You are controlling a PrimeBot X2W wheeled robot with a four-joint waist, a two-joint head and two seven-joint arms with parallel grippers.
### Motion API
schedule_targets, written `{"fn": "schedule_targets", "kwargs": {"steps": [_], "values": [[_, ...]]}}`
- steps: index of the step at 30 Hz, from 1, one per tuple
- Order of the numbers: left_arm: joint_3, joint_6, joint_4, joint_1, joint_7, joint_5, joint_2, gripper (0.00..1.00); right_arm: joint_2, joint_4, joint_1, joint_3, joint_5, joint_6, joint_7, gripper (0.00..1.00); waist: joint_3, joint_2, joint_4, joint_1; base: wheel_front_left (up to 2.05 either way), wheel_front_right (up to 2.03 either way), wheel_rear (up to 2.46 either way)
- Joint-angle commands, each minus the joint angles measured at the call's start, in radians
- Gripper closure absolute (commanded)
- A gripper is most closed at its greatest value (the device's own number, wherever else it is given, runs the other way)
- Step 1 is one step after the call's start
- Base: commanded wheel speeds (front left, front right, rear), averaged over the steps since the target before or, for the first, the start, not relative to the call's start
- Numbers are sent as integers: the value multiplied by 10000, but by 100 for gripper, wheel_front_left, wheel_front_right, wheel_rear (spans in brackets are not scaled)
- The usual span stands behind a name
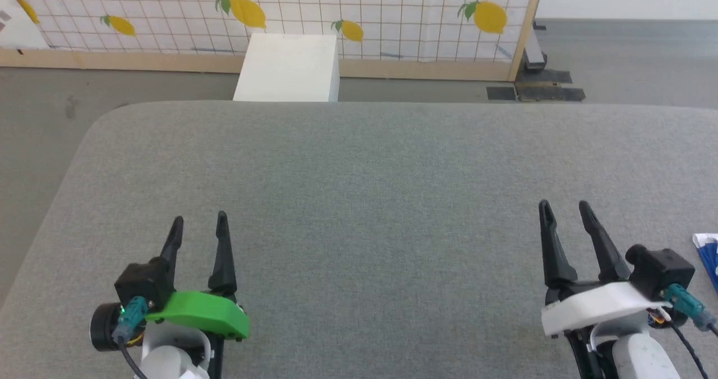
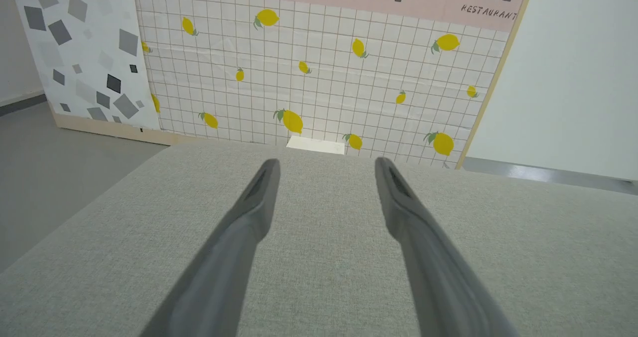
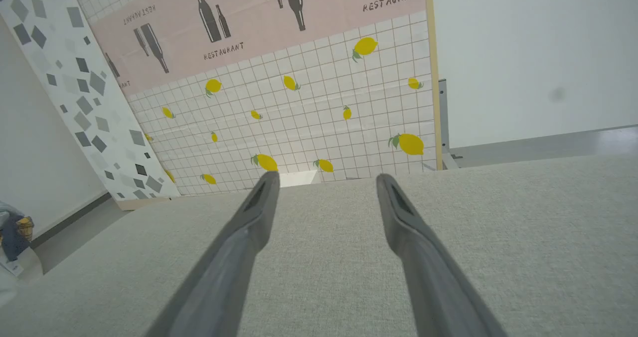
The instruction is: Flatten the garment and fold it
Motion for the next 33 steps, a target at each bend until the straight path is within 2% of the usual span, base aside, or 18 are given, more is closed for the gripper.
{"fn": "schedule_targets", "kwargs": {"steps": [1,9,14,23,24,33], "values": [[-61,-57,138,129,-10,11,-74,0,-8,114,186,-81,-259,-15,-64,0,-122,0,91,0,0,0,0],[-407,-56,685,239,-87,229,-98,0,-7,503,489,-568,-750,-15,195,0,-131,0,-46,0,0,0,0],[-462,107,763,257,-122,450,-95,0,-7,472,626,-528,-875,-15,307,0,-137,0,-127,0,0,0,0],[-420,66,713,296,-136,510,-89,0,-7,404,832,-337,-702,-15,368,0,-168,0,-204,0,0,0,0],[-435,61,717,151,-63,460,-102,100,-4,431,727,-345,-779,0,336,100,-166,0,-205,0,0,0,0],[-433,66,651,166,21,504,-111,100,-4,372,735,-351,-840,0,387,100,-159,0,-214,0,0,0,0]]}}
